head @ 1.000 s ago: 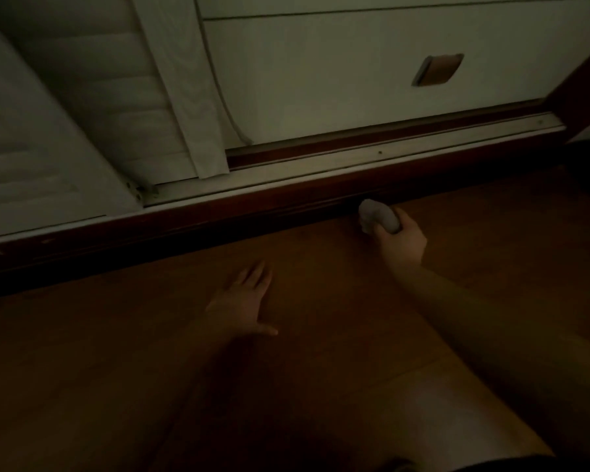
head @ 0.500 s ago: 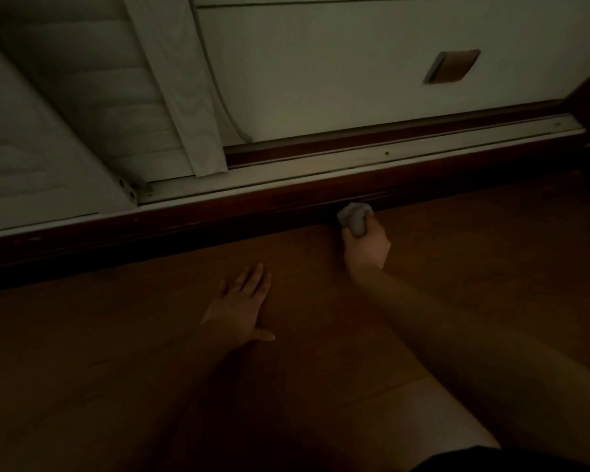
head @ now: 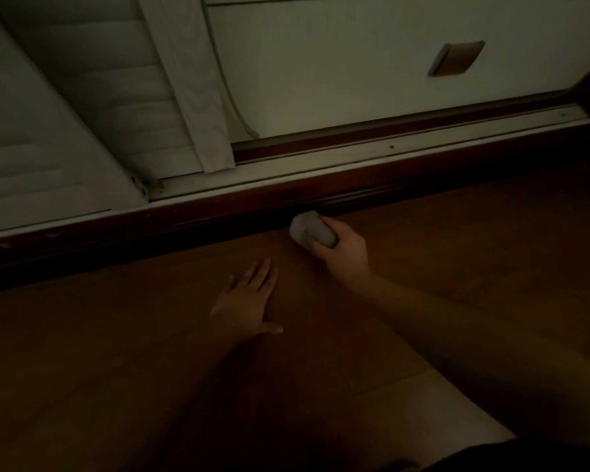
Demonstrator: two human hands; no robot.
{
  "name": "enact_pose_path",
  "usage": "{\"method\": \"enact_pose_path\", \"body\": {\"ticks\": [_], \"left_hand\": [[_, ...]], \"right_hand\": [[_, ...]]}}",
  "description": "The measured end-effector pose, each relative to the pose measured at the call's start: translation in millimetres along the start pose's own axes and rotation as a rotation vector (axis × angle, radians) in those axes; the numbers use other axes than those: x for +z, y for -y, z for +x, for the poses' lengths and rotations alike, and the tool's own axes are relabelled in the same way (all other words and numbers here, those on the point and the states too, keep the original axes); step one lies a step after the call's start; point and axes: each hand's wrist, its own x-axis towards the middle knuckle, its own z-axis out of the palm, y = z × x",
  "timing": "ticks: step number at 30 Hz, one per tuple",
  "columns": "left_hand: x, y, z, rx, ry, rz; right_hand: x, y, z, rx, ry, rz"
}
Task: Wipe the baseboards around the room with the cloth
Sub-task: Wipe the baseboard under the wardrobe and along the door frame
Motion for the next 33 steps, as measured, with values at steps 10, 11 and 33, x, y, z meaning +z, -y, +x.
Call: {"method": "enact_pose_path", "body": {"ticks": [10,11,33], "left_hand": [[-0.5,1.8,4.1,0.003,0.036,-0.014],[-1.2,2.1,4.4,0.005,0.039,-0.008],[0.8,1.5,2.1,0.007,-0.003,-0.011]], "right_hand": [[-117.6,-54.9,52.1,0.385,-0.571,0.086],[-124.0,-55.1,58.1,0.402,-0.594,0.088],[25.8,52.5,-6.6,-0.019,0.143,0.025]]}}
